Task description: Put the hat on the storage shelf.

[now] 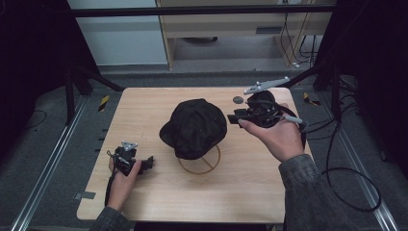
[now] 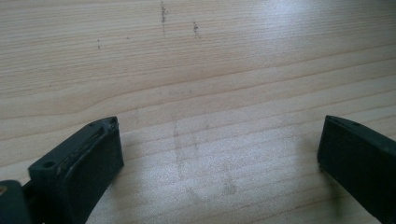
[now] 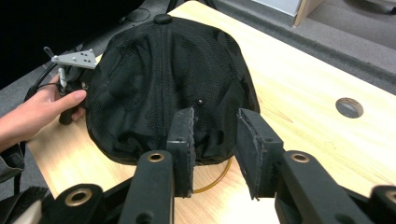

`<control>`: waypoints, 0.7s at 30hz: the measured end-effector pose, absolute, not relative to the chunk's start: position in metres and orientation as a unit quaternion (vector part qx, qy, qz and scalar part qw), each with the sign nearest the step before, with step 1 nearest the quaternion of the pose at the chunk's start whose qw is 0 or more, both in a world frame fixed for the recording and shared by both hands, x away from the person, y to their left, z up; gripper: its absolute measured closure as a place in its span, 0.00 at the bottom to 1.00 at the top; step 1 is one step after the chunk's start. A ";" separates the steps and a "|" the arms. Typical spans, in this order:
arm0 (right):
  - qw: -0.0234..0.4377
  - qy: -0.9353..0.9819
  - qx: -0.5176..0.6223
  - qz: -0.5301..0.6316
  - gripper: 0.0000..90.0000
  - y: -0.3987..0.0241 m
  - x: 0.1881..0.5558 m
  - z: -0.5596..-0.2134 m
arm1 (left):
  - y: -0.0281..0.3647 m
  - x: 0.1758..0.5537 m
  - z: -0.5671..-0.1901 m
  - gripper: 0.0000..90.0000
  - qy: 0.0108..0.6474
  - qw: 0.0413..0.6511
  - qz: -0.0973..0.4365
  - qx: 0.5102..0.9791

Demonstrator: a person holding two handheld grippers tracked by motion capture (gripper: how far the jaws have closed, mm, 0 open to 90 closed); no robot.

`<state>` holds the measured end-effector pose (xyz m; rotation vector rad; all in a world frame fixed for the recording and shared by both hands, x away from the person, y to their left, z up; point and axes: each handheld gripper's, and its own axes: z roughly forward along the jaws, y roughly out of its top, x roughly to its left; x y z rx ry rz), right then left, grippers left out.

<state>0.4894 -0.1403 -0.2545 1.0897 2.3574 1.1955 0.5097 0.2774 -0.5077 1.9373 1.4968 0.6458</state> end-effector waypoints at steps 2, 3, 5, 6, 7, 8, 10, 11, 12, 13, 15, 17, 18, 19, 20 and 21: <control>0.143 0.815 0.380 0.414 0.70 -0.143 0.488 -0.254 | 0.277 0.510 -0.508 0.00 0.564 0.300 0.243 0.730; 0.143 0.815 0.380 0.414 0.70 -0.143 0.488 -0.254 | 0.277 0.510 -0.508 0.00 0.564 0.300 0.243 0.730; 0.148 0.810 0.385 0.416 0.65 -0.147 0.487 -0.254 | 0.277 0.510 -0.508 0.00 0.564 0.300 0.243 0.730; 0.148 0.810 0.385 0.416 0.65 -0.147 0.487 -0.254 | 0.277 0.510 -0.508 0.00 0.564 0.300 0.243 0.730; 0.151 0.807 0.389 0.417 0.61 -0.149 0.487 -0.254 | 0.277 0.510 -0.508 0.00 0.564 0.300 0.243 0.730; 0.153 0.806 0.390 0.417 0.60 -0.151 0.486 -0.254 | 0.277 0.510 -0.508 0.00 0.564 0.300 0.243 0.730; 0.157 0.804 0.393 0.418 0.56 -0.153 0.485 -0.254 | 0.277 0.510 -0.508 0.00 0.564 0.300 0.243 0.730; 0.159 0.802 0.395 0.419 0.54 -0.154 0.485 -0.254 | 0.277 0.510 -0.508 0.00 0.564 0.301 0.244 0.730; 0.159 0.802 0.395 0.419 0.54 -0.154 0.485 -0.254 | 0.277 0.510 -0.508 0.00 0.564 0.301 0.244 0.730; 0.163 0.799 0.397 0.421 0.50 -0.157 0.484 -0.255 | 0.277 0.510 -0.508 0.00 0.564 0.301 0.244 0.730; 0.166 0.797 0.402 0.419 0.45 -0.160 0.484 -0.256 | 0.277 0.510 -0.508 0.00 0.564 0.301 0.244 0.730; 0.169 0.793 0.409 0.420 0.41 -0.162 0.483 -0.257 | 0.277 0.510 -0.508 0.00 0.564 0.301 0.244 0.730; 0.169 0.793 0.409 0.420 0.41 -0.162 0.483 -0.257 | 0.277 0.510 -0.508 0.00 0.564 0.301 0.244 0.730; 0.174 0.789 0.409 0.424 0.36 -0.165 0.483 -0.258 | 0.277 0.510 -0.508 0.00 0.564 0.301 0.244 0.730; 0.176 0.789 0.411 0.422 0.33 -0.166 0.483 -0.259 | 0.277 0.510 -0.508 0.00 0.564 0.301 0.244 0.730; 0.177 0.787 0.414 0.421 0.30 -0.166 0.483 -0.259 | 0.277 0.510 -0.508 0.00 0.564 0.301 0.244 0.729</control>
